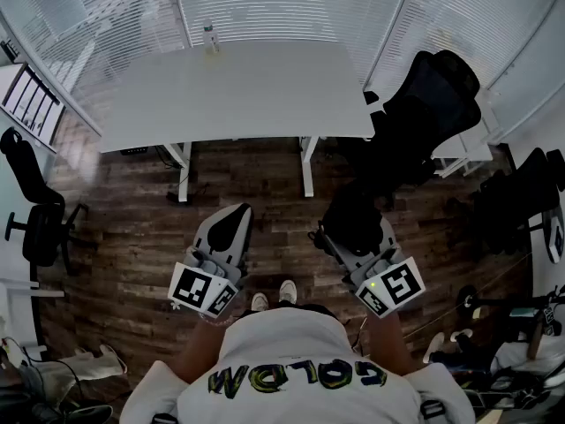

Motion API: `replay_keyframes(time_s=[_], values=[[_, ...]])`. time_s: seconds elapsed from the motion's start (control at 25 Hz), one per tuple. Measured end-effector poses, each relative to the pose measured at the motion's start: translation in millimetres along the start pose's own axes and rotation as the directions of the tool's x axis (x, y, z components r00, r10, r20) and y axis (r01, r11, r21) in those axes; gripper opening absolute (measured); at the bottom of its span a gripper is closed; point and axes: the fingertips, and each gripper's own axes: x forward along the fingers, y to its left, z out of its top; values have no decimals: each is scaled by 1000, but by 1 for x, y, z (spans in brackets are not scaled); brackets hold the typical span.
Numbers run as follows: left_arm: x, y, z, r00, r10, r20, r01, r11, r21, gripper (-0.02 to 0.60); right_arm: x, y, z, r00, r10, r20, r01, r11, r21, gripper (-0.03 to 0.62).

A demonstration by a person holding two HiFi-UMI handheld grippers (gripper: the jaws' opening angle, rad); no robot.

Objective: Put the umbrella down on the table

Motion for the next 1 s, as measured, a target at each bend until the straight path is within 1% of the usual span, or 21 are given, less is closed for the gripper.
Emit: replay_keyframes(time_s=[0.2,0.48,0.72,1.0], values=[[7,-4,-1,1000,-6,-6,6,1000,3,11,-3,-6,2,1000,-5,17,5,1000,3,249],[27,-20,-9,1000,-8,-27,9,1000,19,11,-15,-23,1,999,29,26,-30,999,29,256],[43,-35,-16,1000,-9,-23,9,1000,25,11,-23,-40,-1,999,46,24,-46,999,13,256],[52,-31,-16,1000,14,-15,-14,1000,27,11,-17,-58,-3,999,35,24,-35,999,31,256]])
